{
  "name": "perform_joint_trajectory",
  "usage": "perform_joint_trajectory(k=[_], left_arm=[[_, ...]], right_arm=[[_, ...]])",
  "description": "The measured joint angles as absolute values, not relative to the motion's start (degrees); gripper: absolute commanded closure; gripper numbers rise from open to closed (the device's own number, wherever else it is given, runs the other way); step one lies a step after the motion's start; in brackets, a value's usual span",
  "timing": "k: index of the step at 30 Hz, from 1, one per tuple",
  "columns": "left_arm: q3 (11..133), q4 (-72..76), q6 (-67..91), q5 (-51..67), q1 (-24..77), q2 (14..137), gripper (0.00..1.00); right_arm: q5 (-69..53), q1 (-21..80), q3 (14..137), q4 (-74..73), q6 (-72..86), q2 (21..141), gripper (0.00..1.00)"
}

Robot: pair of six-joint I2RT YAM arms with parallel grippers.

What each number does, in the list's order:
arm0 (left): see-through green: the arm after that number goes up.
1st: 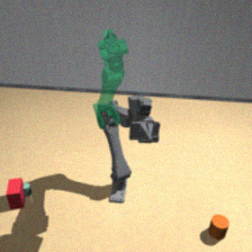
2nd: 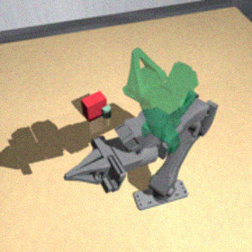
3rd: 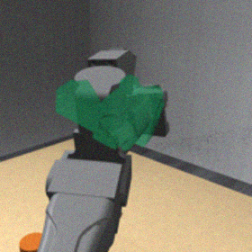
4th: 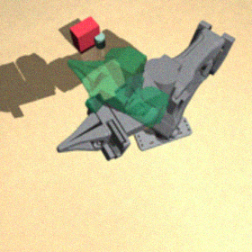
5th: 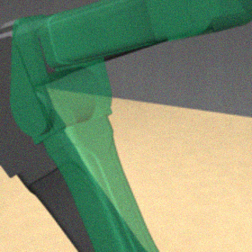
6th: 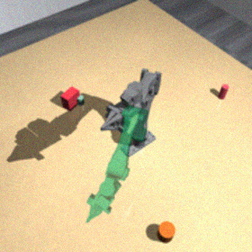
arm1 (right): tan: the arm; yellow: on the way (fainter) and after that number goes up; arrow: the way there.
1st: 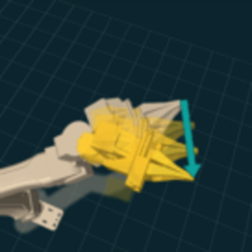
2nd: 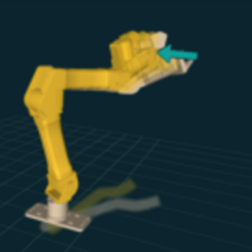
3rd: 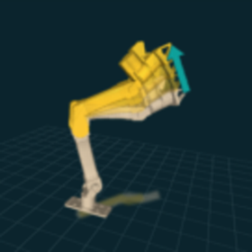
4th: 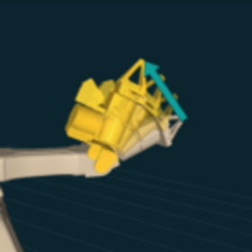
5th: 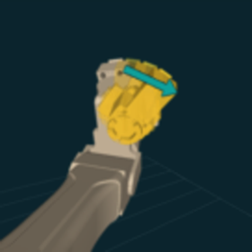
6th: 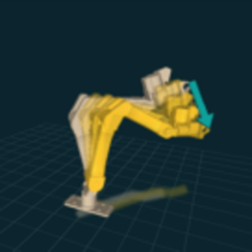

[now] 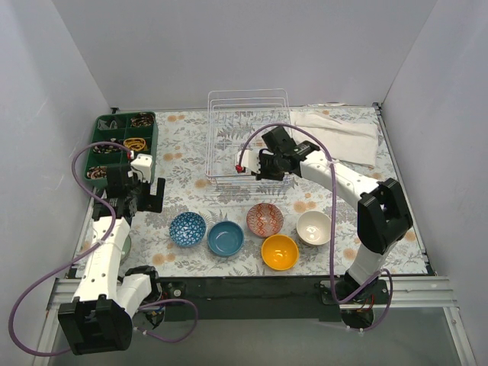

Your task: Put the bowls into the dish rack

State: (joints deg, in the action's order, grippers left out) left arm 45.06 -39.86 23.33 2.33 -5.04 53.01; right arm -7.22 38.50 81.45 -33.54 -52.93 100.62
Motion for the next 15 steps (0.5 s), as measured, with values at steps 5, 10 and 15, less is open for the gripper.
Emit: perform_joint_trajectory(k=[5,10,15], left_arm=[[45.2,-38.8,22.6,3.0,-5.0,54.0,0.02],[46.8,-38.1,22.5,4.0,-5.0,55.4,0.02],[48.9,-38.2,22.7,4.7,-5.0,55.8,0.02]], right_arm=[[-6.5,37.5,78.0,-32.6,-54.3,97.9,0.96],[-5.1,37.1,77.8,-33.3,-52.5,97.7,0.01],[-3.2,36.2,80.2,-38.0,-49.6,97.4,0.01]])
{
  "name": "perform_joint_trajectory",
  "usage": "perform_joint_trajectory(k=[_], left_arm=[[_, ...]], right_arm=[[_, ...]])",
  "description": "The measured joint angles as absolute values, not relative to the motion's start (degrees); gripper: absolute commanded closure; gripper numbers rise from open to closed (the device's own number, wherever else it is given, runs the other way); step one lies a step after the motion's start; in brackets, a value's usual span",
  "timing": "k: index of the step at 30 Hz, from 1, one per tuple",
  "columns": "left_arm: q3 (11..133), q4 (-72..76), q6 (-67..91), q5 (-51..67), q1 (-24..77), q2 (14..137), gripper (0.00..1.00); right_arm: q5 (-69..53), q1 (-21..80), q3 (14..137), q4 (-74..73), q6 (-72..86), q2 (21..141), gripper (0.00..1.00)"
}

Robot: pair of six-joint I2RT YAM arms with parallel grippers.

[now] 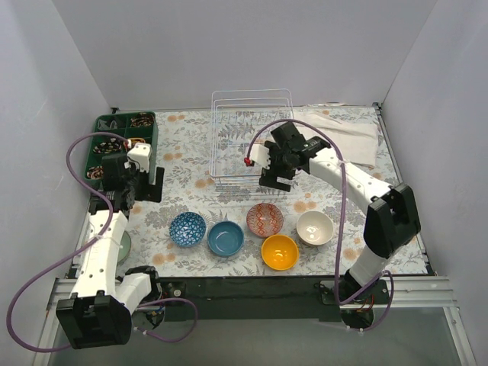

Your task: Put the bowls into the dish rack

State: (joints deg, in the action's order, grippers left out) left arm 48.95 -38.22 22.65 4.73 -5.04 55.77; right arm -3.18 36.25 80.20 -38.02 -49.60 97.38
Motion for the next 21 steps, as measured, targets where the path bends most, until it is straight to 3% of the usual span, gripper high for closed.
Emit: perform_joint_trajectory(k=[6,12,17,21], left_arm=[[56.1,-36.5,23.9,5.3,-5.0,55.2,0.02],[59.5,-34.2,24.5,4.4,-5.0,54.3,0.02],[65.4,-37.2,26.9,2.3,-5.1,60.6,0.02],[85.2,-40.8,30.5,-0.5,-5.1,73.7,0.02]], right_arm=[[-7.9,36.0,78.1,-42.5,-47.9,83.9,0.01],[-14.7,37.1,69.8,-44.3,-47.7,65.7,0.1],[-14.9,39.5,67.9,-49.0,-45.3,67.6,0.11],[-12.7,40.2,71.7,-53.3,-44.8,68.0,0.15]])
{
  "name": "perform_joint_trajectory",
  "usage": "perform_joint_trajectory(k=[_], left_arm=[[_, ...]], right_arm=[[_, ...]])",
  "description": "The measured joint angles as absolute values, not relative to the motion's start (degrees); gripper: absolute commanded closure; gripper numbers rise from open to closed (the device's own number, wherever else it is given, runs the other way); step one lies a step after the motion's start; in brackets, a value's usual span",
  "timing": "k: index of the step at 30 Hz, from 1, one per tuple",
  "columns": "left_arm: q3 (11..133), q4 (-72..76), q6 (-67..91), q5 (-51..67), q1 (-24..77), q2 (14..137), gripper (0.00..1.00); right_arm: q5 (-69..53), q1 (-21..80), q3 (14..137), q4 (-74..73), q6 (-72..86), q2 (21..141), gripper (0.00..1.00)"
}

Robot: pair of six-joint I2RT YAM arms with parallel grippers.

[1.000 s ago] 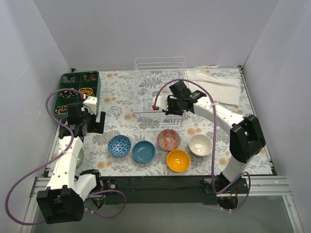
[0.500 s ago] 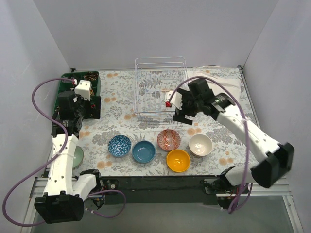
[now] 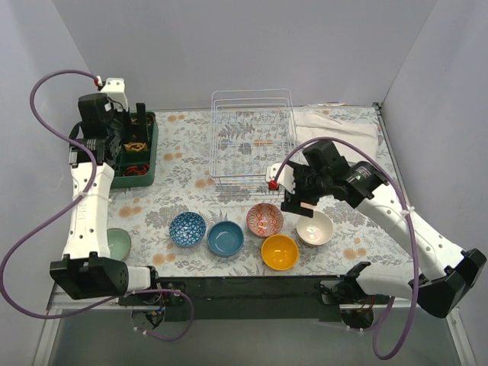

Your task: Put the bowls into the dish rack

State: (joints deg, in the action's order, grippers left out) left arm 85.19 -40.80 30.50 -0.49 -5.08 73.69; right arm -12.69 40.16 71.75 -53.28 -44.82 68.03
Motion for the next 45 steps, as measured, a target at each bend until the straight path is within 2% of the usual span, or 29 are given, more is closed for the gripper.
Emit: perform_joint_trajectory(k=[4,5,8,10,16,22,29,45], left_arm=[[88.5,-48.9,31.7,-5.0,-5.1,75.0,0.02],[85.4,-55.4,31.5,-7.2,-5.1,71.4,0.02],[71.2,-58.6,25.6,-11.3,-5.1,55.8,0.02],[69.1,-60.4,23.5,-13.2,-5.1,49.5,0.02],[69.1,-60.3,21.6,-16.2,-5.1,50.5,0.02],[68.4,-57.6,19.4,-19.7,-5.1,55.6,0.02],[67.2,-56.4,18.0,-22.1,-5.1,56.3,0.02],[67.2,-56.5,18.4,-23.1,-5.1,54.3,0.02]], right_arm=[[-6.2,47.4,73.8,-53.9,-43.1,66.1,0.22],[-3.1,53.7,73.8,-54.4,-42.4,66.2,0.23],[-0.3,60.0,73.3,-56.8,-41.7,67.7,0.26],[-0.3,64.6,71.2,-56.9,-39.9,68.3,0.26],[2.5,73.8,60.2,-52.5,-32.0,67.9,0.3],[4.6,74.9,57.4,-49.3,-20.9,68.7,0.36],[0.8,75.1,55.9,-44.4,-11.7,71.7,0.4],[-1.8,75.1,54.9,-41.8,-1.3,80.2,0.49]])
